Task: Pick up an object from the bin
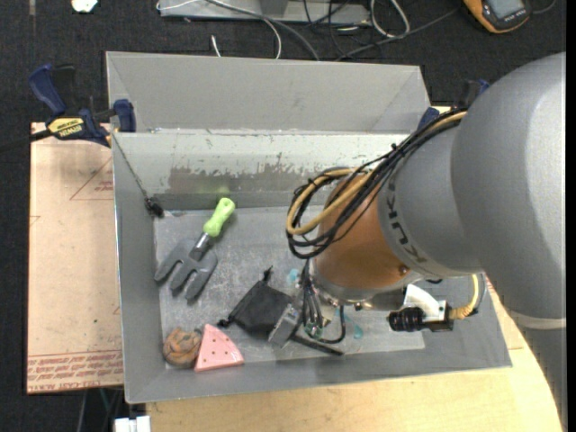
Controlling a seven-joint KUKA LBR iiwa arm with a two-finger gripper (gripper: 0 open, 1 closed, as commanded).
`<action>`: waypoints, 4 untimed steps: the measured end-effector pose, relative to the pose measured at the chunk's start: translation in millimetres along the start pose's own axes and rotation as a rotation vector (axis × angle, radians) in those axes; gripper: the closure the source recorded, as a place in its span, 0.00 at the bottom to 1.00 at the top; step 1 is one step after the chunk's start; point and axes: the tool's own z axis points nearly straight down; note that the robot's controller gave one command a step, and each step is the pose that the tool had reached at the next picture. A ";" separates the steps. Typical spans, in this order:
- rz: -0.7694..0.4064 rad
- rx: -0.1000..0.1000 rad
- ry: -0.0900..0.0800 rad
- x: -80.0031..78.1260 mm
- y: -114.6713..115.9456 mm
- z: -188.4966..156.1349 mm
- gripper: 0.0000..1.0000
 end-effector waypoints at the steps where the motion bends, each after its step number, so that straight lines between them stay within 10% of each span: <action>1: -0.001 -0.002 -0.001 -0.5 0.9 -10.4 1.00; 4: -0.003 0.000 -0.001 -2.0 2.4 -134.2 1.00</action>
Offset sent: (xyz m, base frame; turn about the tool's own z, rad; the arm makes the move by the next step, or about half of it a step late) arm 0.0008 0.0003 0.0938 -0.0009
